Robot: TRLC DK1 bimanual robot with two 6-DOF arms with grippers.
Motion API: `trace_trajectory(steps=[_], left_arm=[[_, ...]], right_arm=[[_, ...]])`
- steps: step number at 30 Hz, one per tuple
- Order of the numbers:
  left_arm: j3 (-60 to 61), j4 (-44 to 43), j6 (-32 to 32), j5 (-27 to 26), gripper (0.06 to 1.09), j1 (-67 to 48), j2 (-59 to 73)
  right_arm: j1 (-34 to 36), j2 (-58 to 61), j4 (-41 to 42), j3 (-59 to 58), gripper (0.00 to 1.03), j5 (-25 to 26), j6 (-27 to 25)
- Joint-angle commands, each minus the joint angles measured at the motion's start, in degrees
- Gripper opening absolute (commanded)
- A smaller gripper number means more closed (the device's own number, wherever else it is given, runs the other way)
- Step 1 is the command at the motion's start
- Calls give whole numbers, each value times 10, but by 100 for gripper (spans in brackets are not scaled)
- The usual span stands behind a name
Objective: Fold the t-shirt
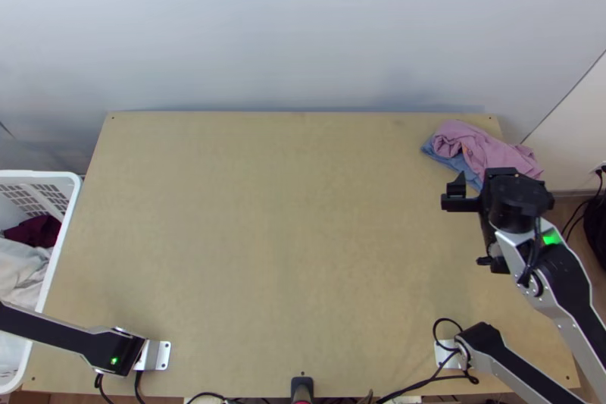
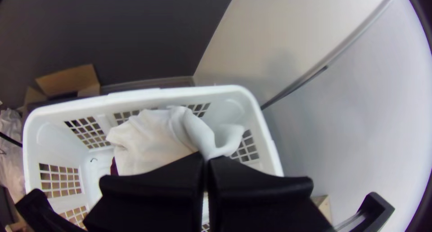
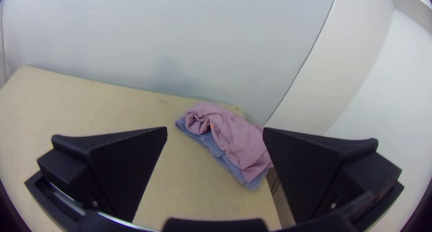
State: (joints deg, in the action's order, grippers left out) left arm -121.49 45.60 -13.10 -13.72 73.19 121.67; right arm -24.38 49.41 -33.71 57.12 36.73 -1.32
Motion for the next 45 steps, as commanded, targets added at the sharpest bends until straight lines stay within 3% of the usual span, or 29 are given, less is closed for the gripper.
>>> trace_trajectory(steps=[1,10,15,23,27,35,40,45], left_arm=[[-2,16,2,-31,10,-25,-165],[-1,14,7,-49,10,-127,-377],[16,24,-14,-49,10,-251,-496],[60,23,-83,-32,10,-515,-572],[108,18,-94,37,10,-670,-576],[231,-76,-92,210,10,-961,-536],[266,-129,-72,272,10,-1089,-470],[266,-151,-56,280,10,-1196,-393]], right_arm=[[0,-33,8,11,99,3,1],[-1,-85,8,17,99,3,-38],[0,-101,11,17,99,4,-54],[23,-123,13,27,99,19,-67],[28,-131,12,30,99,19,-67],[29,-130,13,40,99,20,-78],[43,-131,12,36,99,20,-78],[73,-131,13,37,99,19,-77]])
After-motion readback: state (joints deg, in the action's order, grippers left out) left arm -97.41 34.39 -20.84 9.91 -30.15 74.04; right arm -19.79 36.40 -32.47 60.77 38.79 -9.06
